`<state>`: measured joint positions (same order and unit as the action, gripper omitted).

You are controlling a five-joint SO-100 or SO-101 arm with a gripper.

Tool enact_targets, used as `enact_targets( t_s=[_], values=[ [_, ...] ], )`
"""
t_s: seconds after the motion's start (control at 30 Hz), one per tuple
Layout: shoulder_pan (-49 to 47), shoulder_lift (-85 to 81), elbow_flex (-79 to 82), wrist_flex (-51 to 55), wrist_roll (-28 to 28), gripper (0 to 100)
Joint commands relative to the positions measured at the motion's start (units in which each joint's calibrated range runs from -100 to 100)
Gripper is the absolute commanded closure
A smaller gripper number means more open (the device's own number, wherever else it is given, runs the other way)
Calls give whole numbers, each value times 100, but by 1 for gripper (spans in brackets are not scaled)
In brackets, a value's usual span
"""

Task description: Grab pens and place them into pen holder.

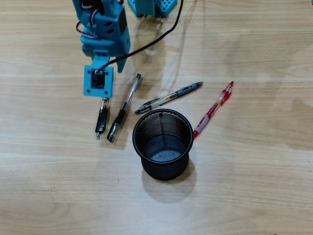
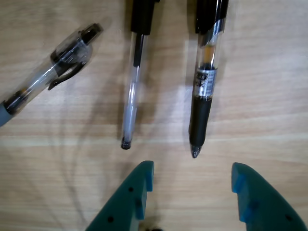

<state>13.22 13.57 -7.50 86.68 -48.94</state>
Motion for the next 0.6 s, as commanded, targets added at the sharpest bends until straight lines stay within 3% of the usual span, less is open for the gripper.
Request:
enact_targets(
  t_s=[0.0,0.57],
  values=[
    [190,470,-760,32,141,80],
    [117,2066,-2094,-37,146,80]
  ],
)
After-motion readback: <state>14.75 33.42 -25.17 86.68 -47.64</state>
